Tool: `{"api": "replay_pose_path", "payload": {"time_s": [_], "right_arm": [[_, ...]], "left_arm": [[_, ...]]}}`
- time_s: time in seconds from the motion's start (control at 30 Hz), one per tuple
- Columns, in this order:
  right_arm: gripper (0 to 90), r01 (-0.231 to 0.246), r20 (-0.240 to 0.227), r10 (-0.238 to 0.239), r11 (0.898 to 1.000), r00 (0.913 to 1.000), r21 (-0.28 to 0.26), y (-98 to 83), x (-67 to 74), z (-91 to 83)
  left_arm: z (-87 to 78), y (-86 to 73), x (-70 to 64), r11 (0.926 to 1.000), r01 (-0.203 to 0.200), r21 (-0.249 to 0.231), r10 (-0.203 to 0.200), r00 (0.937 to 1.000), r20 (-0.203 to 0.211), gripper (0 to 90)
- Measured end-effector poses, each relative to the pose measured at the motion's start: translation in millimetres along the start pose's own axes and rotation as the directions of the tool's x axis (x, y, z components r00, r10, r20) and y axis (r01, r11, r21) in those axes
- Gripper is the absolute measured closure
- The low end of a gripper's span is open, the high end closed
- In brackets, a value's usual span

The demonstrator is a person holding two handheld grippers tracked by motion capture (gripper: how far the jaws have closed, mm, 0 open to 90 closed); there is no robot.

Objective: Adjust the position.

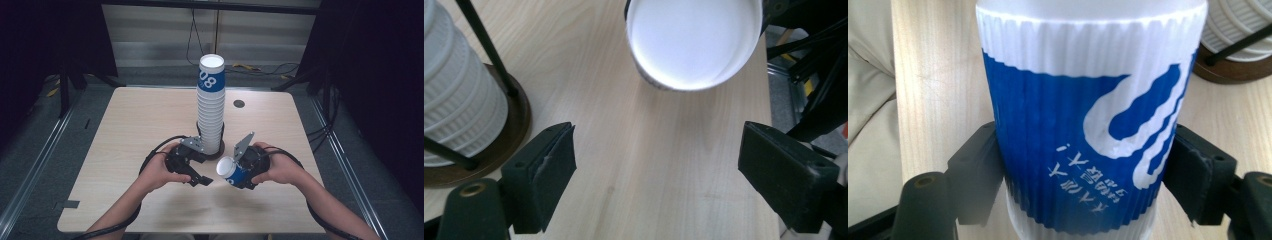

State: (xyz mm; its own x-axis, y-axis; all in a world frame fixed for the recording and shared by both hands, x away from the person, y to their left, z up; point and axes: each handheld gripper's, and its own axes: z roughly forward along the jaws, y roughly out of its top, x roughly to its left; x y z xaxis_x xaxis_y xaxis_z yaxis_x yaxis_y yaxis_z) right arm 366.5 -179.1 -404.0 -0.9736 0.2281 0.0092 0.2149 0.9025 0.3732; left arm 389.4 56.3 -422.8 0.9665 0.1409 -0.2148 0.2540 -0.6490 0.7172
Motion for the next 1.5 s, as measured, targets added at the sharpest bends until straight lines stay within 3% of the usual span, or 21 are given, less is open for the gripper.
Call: {"api": "replay_pose_path", "payload": {"time_s": [0.3,0.33,0.5,0.83,0.87,1.17,1.2,1.27,1.5], "right_arm": [[23.6,0.027,-0.02,-0.027,0.999,0.9994,0.022,8.9,1.6,6.1],[23.6,0.027,-0.02,-0.027,0.999,0.9994,0.022,8.9,1.6,6.1],[23.6,0.044,-0.021,-0.043,0.999,0.9988,0.027,15.4,2.2,6.8],[23.5,0.069,-0.03,-0.069,0.997,0.9972,0.019,26.9,3.4,11.6],[23.5,0.072,-0.036,-0.071,0.997,0.9968,0.015,28.0,3.8,12.1],[23.5,0.09,-0.046,-0.09,0.996,0.9949,0.0,39.2,5.8,16.3],[23.5,0.09,-0.046,-0.09,0.996,0.9949,0.0,39.2,5.8,16.3],[23.6,0.08,-0.046,-0.08,0.997,0.9957,0.001,39.9,6.4,17.2],[24.0,0.095,-0.051,-0.095,0.996,0.9942,0.0,40.9,6.5,18.4]], "left_arm": [[-1.8,5.1,-4.0,0.9998,-0.016,0.009,0.016,0.9998,0.014,15.1],[-3.0,6.3,-3.7,0.9993,-0.023,0.029,0.022,0.9996,0.016,15.1],[0.2,7.4,-3.8,0.9996,-0.028,0.002,0.028,0.9995,0.017,15.2],[6.4,11.4,-6.2,0.9989,-0.044,0.017,0.043,0.9988,0.021,15.6],[7.5,10.7,-6.8,0.9993,-0.037,0.001,0.037,0.999,0.027,15.6],[5.8,8.3,-6.0,0.9974,-0.069,-0.021,0.07,0.9967,0.041,28.1],[4.6,8.4,-5.8,0.9974,-0.072,-0.006,0.072,0.9966,0.039,28.1],[5.2,6.3,-5.7,0.9977,-0.06,-0.03,0.061,0.9972,0.042,28.5],[4.2,3.2,-5.0,0.9975,-0.066,-0.025,0.067,0.9967,0.046,29.4]]}}
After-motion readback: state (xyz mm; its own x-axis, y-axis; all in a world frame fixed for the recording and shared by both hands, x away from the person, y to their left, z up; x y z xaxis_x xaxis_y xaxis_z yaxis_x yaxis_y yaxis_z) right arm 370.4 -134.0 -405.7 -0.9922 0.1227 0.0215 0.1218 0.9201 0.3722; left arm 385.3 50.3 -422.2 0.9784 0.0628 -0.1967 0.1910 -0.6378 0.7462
